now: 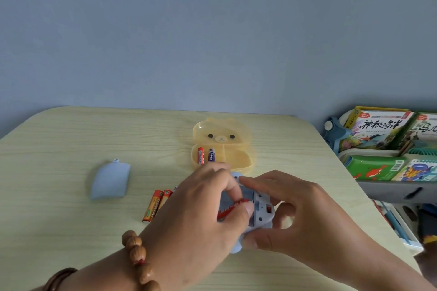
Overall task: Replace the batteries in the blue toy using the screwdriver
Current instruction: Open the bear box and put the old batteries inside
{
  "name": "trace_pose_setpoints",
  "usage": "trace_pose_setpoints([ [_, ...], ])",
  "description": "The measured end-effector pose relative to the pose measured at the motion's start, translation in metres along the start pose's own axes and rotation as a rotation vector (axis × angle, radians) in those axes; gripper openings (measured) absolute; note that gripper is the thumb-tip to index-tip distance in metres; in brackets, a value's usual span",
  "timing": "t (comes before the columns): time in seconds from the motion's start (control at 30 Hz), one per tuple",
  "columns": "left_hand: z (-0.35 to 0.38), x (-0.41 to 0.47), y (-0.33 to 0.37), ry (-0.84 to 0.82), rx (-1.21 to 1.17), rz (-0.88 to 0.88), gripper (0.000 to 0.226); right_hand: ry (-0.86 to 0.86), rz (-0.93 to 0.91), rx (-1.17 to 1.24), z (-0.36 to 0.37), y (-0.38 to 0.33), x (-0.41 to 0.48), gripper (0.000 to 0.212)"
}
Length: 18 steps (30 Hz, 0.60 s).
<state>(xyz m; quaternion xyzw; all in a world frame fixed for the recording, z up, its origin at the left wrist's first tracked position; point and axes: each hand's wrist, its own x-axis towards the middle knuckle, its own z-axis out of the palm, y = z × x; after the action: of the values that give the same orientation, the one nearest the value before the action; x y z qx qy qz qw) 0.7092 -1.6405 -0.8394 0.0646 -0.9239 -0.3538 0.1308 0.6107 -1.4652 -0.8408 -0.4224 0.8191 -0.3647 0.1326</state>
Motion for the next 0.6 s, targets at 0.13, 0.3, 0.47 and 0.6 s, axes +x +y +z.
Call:
trace_pose_setpoints([
  [0.13,-0.009,0.007,-0.004,0.163,-0.052,0.077,0.017,0.002,0.019,-0.006,0.001,0.002,0.0,0.075],
  [0.3,-0.026,0.027,-0.011,0.17,-0.358,-0.021,0.014,0.007,0.02,-0.004,0.0,0.004,0.002,0.074],
  [0.47,-0.04,0.044,-0.025,0.045,-0.463,-0.15,0.019,-0.002,0.008,0.017,-0.001,0.002,0.004,0.077],
  [0.6,-0.048,0.055,-0.038,-0.044,-0.386,-0.098,0.043,0.0,-0.007,0.001,-0.002,0.002,0.004,0.079],
])
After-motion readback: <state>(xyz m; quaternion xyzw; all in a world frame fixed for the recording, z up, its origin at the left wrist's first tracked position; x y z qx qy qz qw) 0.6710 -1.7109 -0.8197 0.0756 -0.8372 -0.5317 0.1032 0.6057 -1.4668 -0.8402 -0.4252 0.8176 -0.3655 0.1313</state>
